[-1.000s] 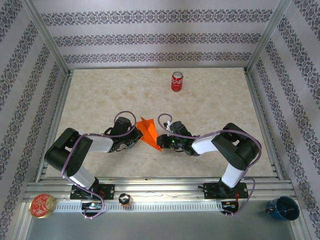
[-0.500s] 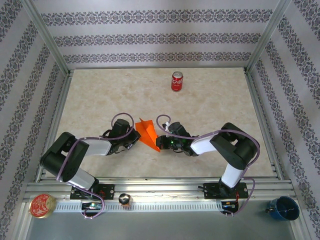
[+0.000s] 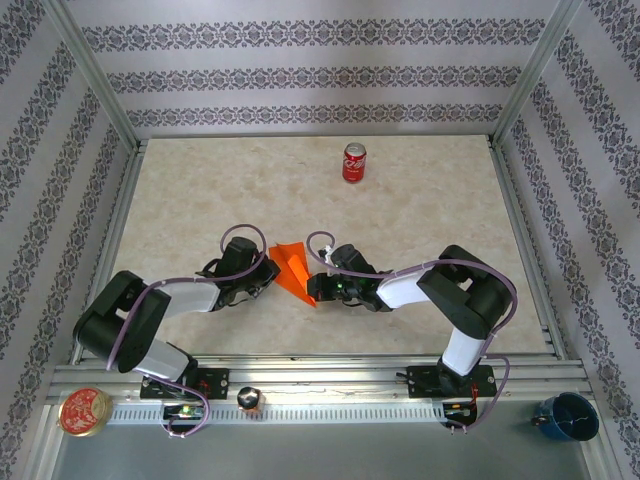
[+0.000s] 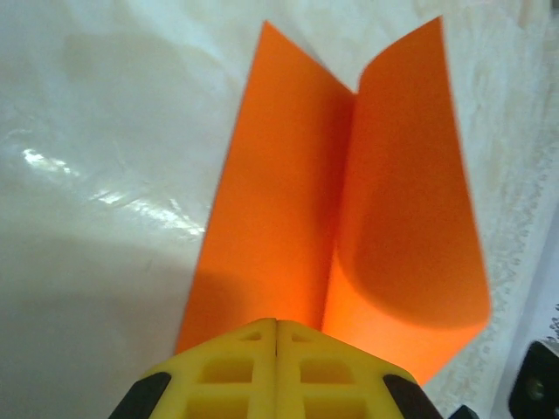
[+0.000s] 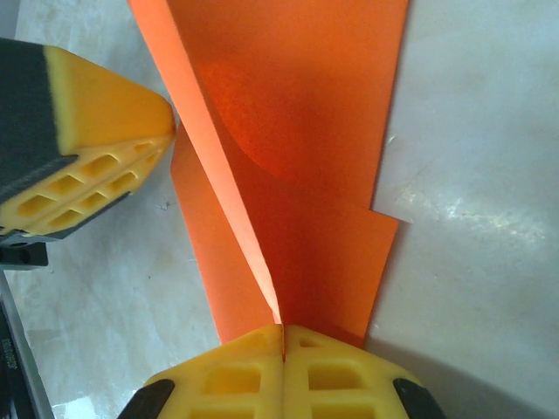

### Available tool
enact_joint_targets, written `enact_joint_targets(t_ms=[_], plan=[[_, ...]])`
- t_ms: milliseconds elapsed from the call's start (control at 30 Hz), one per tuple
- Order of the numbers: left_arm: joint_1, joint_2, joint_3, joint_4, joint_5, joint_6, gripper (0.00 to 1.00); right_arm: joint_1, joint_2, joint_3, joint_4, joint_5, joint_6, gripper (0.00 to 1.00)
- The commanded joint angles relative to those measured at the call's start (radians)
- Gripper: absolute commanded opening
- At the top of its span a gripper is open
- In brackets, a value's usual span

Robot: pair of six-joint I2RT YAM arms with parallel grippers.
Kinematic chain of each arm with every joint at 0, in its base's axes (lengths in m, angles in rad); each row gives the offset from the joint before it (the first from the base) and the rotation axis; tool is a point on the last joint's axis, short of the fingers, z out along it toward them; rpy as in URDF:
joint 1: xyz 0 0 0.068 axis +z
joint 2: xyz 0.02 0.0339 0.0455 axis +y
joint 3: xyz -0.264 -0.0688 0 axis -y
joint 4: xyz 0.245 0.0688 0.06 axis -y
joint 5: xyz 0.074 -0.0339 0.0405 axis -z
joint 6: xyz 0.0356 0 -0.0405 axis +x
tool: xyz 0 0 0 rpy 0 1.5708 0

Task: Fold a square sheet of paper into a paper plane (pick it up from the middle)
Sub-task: Fourth fold the wing at the center of the table.

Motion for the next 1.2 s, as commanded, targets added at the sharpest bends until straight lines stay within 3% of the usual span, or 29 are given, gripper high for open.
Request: enact_joint_targets(t_ms=[0, 400, 1167], plan=[[-0.012, -0.037, 0.026, -0.007, 0.005, 0.051, 0.01, 0.003, 0.028, 0.015, -0.056, 0.024, -0.015, 0.0], [-0.014, 0.085, 0.05, 0.046, 0.083, 0.029, 0.0, -0.011, -0.021, 0.023, -0.061, -0.005, -0.011, 0.0], [-0.054, 0.081, -0.018, 0.052, -0.06, -0.069, 0.0, 0.021, -0.02, 0.057, -0.132, 0.024, 0.008, 0.09]])
